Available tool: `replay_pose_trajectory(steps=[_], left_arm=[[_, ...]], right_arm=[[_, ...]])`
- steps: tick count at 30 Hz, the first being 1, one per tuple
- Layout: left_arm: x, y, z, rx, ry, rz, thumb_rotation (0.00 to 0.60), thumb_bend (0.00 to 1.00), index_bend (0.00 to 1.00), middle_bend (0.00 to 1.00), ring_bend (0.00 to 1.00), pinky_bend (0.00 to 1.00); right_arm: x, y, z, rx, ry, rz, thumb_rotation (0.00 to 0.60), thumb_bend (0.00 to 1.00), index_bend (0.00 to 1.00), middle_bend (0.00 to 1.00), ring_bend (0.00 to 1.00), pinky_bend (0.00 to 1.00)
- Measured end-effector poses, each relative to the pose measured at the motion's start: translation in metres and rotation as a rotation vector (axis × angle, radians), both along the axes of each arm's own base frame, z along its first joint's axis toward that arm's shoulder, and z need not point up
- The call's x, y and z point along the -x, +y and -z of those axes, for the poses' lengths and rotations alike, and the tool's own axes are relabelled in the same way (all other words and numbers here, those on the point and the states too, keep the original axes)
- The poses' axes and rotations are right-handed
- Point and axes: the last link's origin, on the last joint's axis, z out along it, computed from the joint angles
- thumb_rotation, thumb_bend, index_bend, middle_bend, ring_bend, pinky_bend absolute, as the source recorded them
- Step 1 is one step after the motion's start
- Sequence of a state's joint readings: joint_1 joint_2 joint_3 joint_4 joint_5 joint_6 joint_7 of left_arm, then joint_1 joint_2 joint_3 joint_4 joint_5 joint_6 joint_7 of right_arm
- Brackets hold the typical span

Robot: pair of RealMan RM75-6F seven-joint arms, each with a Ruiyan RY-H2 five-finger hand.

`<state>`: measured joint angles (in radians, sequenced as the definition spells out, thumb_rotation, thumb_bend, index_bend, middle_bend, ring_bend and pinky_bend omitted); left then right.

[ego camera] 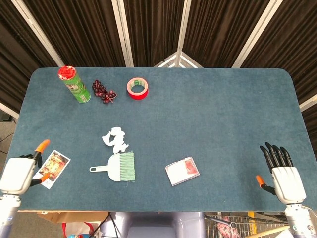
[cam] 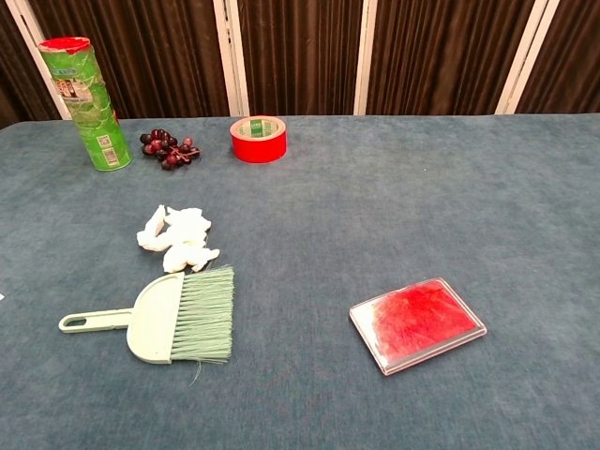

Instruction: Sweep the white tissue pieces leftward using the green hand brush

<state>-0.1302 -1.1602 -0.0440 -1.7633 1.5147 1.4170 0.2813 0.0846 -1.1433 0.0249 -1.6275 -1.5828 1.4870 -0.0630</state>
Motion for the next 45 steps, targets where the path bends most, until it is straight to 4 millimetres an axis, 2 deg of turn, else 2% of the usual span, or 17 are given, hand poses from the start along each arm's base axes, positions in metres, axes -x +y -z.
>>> replay_pose_trajectory(steps=[6,11,15,21,27,35,38,40,42,45], left_arm=[[-0.022,0.016,0.031,0.109,-0.007,-0.054,0.600,0.25,0.45,1.00,1.00,1.00],[-0.038,0.026,0.066,0.183,0.021,-0.103,0.600,0.29,0.45,1.00,1.00,1.00],[-0.054,0.032,0.098,0.236,0.027,-0.136,0.600,0.36,0.44,1.00,1.00,1.00],[-0.068,0.039,0.130,0.283,0.021,-0.180,0.600,0.40,0.42,1.00,1.00,1.00],[-0.074,0.045,0.150,0.302,0.025,-0.208,0.600,0.40,0.41,1.00,1.00,1.00],[-0.074,0.048,0.164,0.313,0.029,-0.235,0.600,0.41,0.42,1.00,1.00,1.00],[-0.071,0.049,0.166,0.314,0.029,-0.247,0.600,0.49,0.48,1.00,1.00,1.00],[-0.069,0.048,0.168,0.315,0.026,-0.259,0.600,0.61,0.57,1.00,1.00,1.00],[-0.067,0.048,0.169,0.316,0.024,-0.266,0.600,0.68,0.65,1.00,1.00,1.00],[-0.067,0.048,0.168,0.307,0.017,-0.264,0.600,0.72,0.73,1.00,1.00,1.00]], right_arm=[[-0.001,0.000,0.001,-0.008,-0.003,-0.002,0.600,0.32,0.00,0.00,0.00,0.00],[0.000,0.000,0.000,-0.005,-0.011,0.000,0.600,0.32,0.00,0.00,0.00,0.00],[0.000,0.000,-0.001,-0.005,-0.019,0.003,0.600,0.32,0.00,0.00,0.00,0.00],[0.000,0.000,-0.001,-0.009,-0.023,-0.001,0.600,0.32,0.00,0.00,0.00,0.00],[0.000,0.000,-0.001,-0.009,-0.030,0.000,0.600,0.32,0.00,0.00,0.00,0.00],[-0.001,0.000,0.000,-0.011,-0.031,0.001,0.600,0.32,0.00,0.00,0.00,0.00],[-0.001,0.000,0.000,-0.012,-0.035,0.005,0.600,0.32,0.00,0.00,0.00,0.00],[0.000,0.000,0.000,-0.012,-0.036,0.006,0.600,0.32,0.00,0.00,0.00,0.00],[0.000,0.000,0.000,-0.011,-0.036,0.006,0.600,0.32,0.00,0.00,0.00,0.00],[0.000,0.000,0.000,-0.011,-0.035,0.007,0.600,0.32,0.00,0.00,0.00,0.00]])
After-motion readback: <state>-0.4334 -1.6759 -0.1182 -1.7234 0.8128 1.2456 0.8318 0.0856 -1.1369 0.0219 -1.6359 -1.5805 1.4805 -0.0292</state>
